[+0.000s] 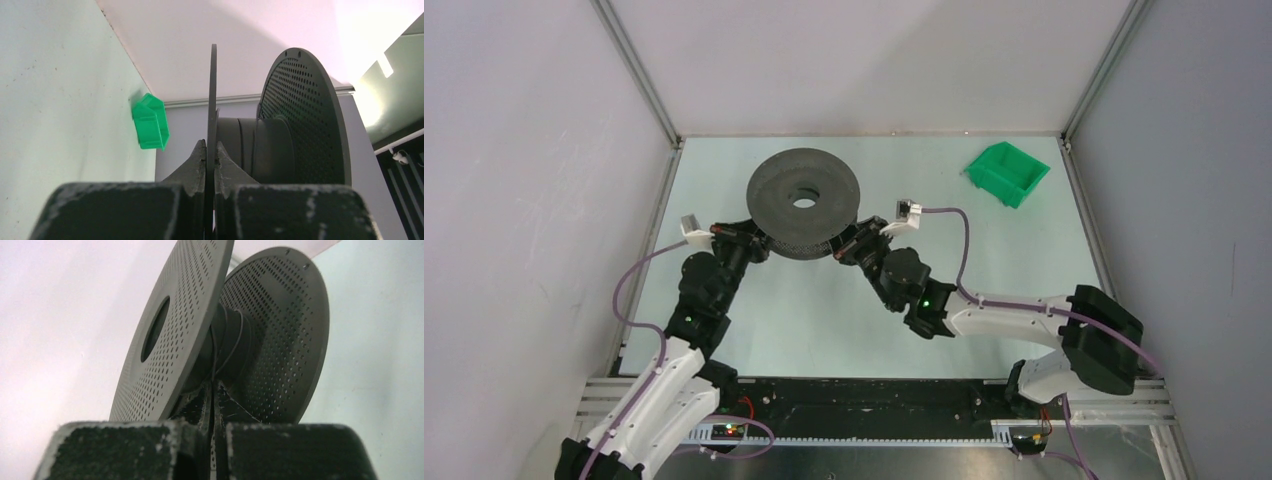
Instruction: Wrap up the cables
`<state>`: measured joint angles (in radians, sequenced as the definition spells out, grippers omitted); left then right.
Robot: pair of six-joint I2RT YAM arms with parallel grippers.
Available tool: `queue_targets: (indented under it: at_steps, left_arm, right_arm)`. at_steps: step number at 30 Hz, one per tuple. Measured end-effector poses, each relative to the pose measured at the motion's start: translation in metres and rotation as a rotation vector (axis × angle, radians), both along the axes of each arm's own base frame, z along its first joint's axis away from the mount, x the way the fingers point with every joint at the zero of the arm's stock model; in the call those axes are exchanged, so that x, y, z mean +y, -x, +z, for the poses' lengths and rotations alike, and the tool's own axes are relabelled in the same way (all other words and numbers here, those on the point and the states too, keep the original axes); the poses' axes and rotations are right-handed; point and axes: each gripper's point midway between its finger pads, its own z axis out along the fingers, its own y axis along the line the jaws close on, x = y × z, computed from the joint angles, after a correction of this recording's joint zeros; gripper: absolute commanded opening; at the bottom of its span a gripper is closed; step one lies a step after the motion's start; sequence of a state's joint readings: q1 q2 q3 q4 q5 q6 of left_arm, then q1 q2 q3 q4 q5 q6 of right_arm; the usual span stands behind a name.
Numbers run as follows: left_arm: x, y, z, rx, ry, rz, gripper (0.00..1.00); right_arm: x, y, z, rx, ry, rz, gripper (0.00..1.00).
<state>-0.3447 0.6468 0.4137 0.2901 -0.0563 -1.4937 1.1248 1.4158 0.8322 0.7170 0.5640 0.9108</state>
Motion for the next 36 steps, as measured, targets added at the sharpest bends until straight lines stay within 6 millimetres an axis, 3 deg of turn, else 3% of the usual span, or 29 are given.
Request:
queue_targets:
  at_steps: [5,13,21,30,36]
  left_arm:
    - [0.005,-0.006,0.001,0.008,0.016,0.042,0.0]
    - [0.004,-0.012,0.002,0.024,0.041,0.071,0.0]
    - [-0.002,-0.015,-0.006,0.049,0.041,0.062,0.0]
    - [-0.005,-0.022,-0.001,0.054,0.04,0.076,0.0]
    - [-0.01,-0.021,0.0,0.054,0.041,0.059,0.0]
  right_arm:
    - [0.004,-0.021,0.005,0.002,0.0,-0.144,0.0]
    - [0.009,-0.037,0.008,0.005,0.026,-0.363,0.0]
    - [0.01,-0.038,0.0,-0.036,0.087,-0.491,0.0]
    - [0.018,-0.042,0.009,-0.102,0.118,-0.653,0.0]
    - [0.011,-0.041,0.011,-0.12,0.165,-0.692,0.0]
